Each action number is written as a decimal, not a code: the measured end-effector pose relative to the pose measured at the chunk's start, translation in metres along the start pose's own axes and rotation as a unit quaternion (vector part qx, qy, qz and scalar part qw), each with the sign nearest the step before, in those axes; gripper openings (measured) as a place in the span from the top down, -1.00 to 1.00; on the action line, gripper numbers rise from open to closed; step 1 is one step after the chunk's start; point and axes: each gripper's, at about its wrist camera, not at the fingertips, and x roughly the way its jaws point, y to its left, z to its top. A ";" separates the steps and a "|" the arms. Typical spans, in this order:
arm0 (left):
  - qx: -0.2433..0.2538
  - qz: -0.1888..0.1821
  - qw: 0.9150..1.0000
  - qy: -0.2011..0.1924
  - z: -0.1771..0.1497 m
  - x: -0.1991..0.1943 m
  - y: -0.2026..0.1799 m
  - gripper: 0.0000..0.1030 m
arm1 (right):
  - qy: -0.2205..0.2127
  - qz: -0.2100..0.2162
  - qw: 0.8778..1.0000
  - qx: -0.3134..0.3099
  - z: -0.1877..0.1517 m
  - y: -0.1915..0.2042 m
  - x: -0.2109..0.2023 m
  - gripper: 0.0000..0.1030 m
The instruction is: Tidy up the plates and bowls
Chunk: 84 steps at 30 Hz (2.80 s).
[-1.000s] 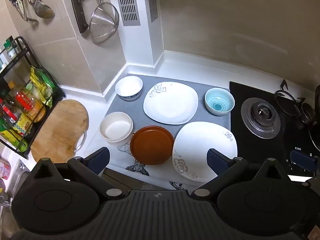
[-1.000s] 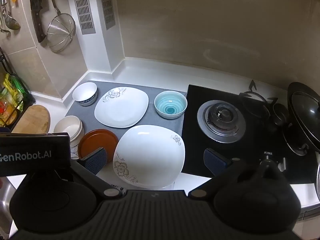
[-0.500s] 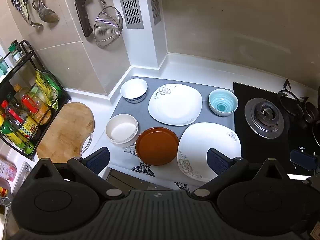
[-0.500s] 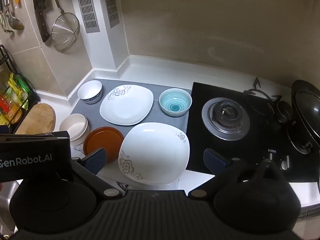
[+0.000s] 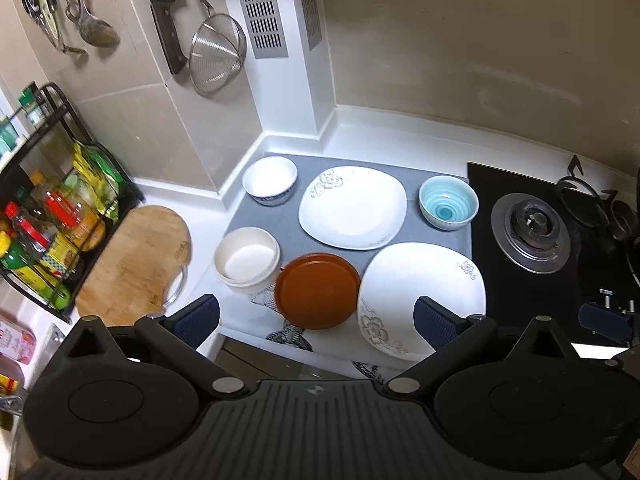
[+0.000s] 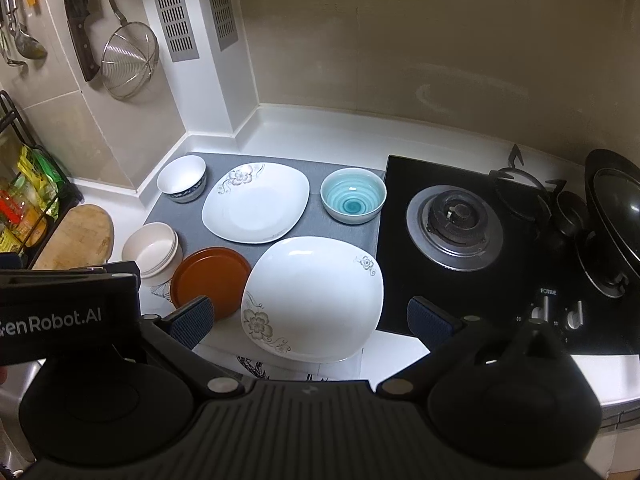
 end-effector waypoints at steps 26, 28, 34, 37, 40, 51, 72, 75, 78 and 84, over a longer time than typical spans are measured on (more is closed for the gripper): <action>-0.001 -0.017 1.000 0.014 -0.009 0.002 -0.002 -1.00 | 0.009 -0.010 1.000 0.003 -0.010 -0.003 0.000 -1.00; 0.000 -0.017 1.000 0.014 -0.010 0.002 -0.002 -1.00 | 0.008 -0.012 1.000 0.001 -0.011 -0.003 0.000 -1.00; 0.000 -0.018 1.000 0.015 -0.012 0.002 -0.002 -1.00 | 0.006 -0.018 1.000 -0.003 -0.018 -0.004 -0.001 -1.00; 0.001 -0.019 1.000 0.015 -0.015 0.002 -0.003 -1.00 | 0.007 -0.019 1.000 -0.003 -0.020 -0.005 -0.002 -1.00; 0.004 -0.018 1.000 0.015 -0.017 0.003 -0.004 -1.00 | 0.007 -0.020 1.000 0.000 -0.021 -0.005 -0.002 -1.00; 0.011 -0.025 0.999 0.025 -0.017 0.013 -0.006 -1.00 | 0.013 -0.020 1.000 -0.001 -0.024 -0.002 0.004 -0.99; -0.021 -0.217 0.974 0.066 -0.005 0.199 0.048 -0.94 | -0.038 0.065 0.996 0.049 -0.030 -0.045 0.130 -1.00; -0.025 -0.258 0.958 0.120 0.006 0.260 0.047 -0.46 | -0.039 0.045 0.997 0.052 -0.026 -0.060 0.154 -1.00; -0.038 -0.274 0.946 0.172 0.013 0.315 0.043 0.09 | -0.003 0.041 0.996 0.074 -0.023 -0.076 0.181 -0.86; 0.003 -0.324 0.931 0.171 0.038 0.364 0.017 0.17 | 0.014 0.043 0.984 0.173 -0.044 -0.110 0.212 -0.05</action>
